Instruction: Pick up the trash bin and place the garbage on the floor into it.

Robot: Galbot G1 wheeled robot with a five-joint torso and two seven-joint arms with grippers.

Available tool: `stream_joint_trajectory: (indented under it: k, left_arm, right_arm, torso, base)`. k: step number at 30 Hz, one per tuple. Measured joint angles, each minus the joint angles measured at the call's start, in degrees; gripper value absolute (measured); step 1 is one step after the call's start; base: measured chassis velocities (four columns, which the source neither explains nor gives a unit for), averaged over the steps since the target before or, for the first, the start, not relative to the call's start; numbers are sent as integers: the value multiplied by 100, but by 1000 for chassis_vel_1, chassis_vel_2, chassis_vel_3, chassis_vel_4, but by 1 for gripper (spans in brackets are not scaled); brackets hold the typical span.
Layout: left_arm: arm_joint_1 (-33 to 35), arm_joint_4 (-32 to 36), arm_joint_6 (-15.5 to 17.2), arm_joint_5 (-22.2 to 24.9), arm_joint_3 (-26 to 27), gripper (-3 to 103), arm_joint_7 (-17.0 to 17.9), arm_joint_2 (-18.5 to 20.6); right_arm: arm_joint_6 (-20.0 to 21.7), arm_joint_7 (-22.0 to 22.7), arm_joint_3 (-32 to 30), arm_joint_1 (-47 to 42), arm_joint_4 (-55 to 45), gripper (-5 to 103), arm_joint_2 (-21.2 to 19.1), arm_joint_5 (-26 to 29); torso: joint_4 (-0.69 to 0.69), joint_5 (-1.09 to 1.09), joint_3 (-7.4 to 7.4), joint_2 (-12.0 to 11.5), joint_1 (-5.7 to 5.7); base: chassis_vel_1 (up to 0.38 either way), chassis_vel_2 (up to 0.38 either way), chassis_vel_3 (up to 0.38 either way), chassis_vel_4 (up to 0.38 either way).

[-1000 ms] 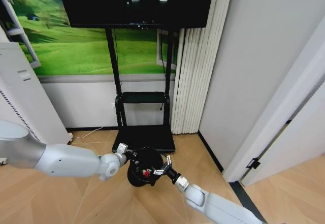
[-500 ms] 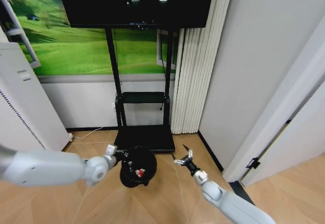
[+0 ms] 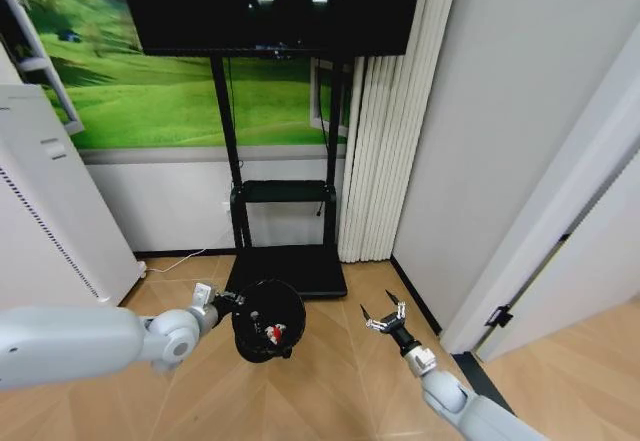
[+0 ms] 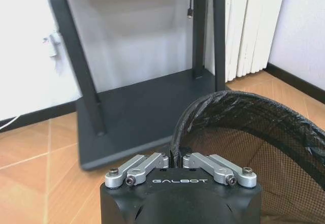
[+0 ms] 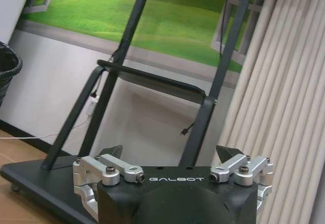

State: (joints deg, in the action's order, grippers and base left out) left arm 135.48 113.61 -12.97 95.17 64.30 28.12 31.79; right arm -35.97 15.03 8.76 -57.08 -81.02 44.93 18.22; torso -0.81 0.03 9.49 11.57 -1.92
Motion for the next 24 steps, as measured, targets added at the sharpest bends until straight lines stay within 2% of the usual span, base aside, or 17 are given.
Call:
stream_joint_trajectory:
  k: [2, 5, 6, 10, 16, 17, 20, 22, 23, 24]
  left_arm:
    - [16, 31, 7, -47, -9, 6, 3, -55]
    - [22, 59, 11, -73, -7, 6, 7, -79]
    - [21, 73, 11, -86, -7, 6, 7, -96]
    - [23, 125, 14, -139, -14, 6, 3, -176]
    - [50, 192, 36, -262, -58, 6, -11, -345]
    - [56, 199, 40, -281, -63, 6, -10, -377]
    - [61, 242, 56, -320, -71, 6, -10, -438]
    - [59, 261, 60, -343, -80, 6, -10, -472]
    - [57, 296, 69, -371, -105, 6, -9, -527]
    - [54, 338, 77, -394, -126, 6, -9, -575]
  right_arm:
    - [7, 43, -61, -63, -17, 100, 25, -123]
    - [7, 99, -127, -165, -26, 100, 101, -263]
    - [10, 126, -158, -202, -30, 100, 139, -334]
    - [43, 166, -226, -288, -32, 100, 193, -472]
    - [71, 228, -292, -366, -3, 100, 277, -634]
    - [75, 257, -308, -395, -3, 100, 296, -656]
    - [69, 313, -368, -484, 1, 100, 330, -658]
    - [49, 315, -399, -526, 1, 100, 333, -658]
    - [13, 312, -447, -583, -2, 100, 334, -657]
    - [0, 307, -485, -628, -10, 100, 337, -655]
  torso:
    - [0, -8, 0, 0, 0]
    - [-1, 1, -1, 1, 2]
    - [0, -4, -1, 1, 2]
    - [-1, -2, -2, 2, 4]
    - [0, -2, 0, 1, 2]
    - [0, -11, 0, 1, 1]
    - [0, 4, 1, 1, -1]
    - [0, 0, 1, 1, -1]
    - [1, -14, 1, 0, -2]
    - [1, -8, 2, -1, -3]
  base:
    - [411, 31, -403, -15]
    - [453, 44, -438, -48]
    - [456, 103, -458, -75]
    - [437, 139, -416, -142]
    - [335, 293, -349, -326]
    - [377, 362, -342, -345]
    - [369, 406, -337, -379]
    - [349, 370, -319, -393]
    - [349, 361, -387, -362]
    - [402, 361, -380, -345]
